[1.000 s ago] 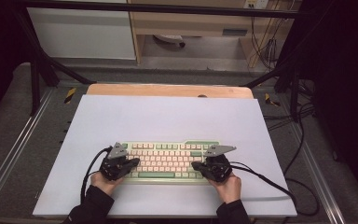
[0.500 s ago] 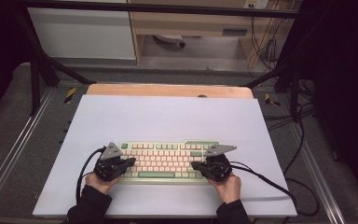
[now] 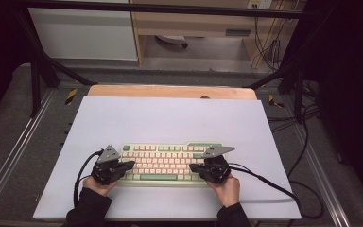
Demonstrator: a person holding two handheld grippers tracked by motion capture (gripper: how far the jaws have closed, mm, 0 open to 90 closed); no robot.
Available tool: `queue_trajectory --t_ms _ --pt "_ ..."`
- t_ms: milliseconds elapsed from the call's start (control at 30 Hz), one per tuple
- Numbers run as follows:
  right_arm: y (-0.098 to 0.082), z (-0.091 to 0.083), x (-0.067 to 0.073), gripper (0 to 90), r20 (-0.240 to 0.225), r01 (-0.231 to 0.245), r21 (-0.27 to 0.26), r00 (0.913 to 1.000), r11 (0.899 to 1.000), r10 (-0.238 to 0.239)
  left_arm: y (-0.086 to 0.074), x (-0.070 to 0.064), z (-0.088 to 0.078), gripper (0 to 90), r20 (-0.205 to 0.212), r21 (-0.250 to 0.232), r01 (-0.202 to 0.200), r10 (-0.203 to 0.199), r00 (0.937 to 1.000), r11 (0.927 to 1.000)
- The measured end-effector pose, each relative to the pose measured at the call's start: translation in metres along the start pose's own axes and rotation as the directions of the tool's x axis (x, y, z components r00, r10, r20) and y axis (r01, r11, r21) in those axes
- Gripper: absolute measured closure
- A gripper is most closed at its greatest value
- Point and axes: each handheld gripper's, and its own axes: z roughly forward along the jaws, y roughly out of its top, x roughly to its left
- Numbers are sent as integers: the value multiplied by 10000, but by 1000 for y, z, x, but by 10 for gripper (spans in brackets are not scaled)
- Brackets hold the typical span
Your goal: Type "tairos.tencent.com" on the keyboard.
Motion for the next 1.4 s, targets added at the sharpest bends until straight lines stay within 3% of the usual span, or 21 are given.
queue_trajectory --t_ms 433,767,1400 --pt "7 20 10 900 -213 300 238 9993 9993 -295 -1 2 -1 896 1 -34 31 -31 10000 10000" --pt "6 30 12 900 -359 269 377 9990 9989 -256 -1 3 -2 896 2 -46 57 -57 10000 10000" --pt "5 33 12 900 -211 405 492 9990 9980 -395 -1 3 -2 897 5 -61 69 -69 10000 10000"
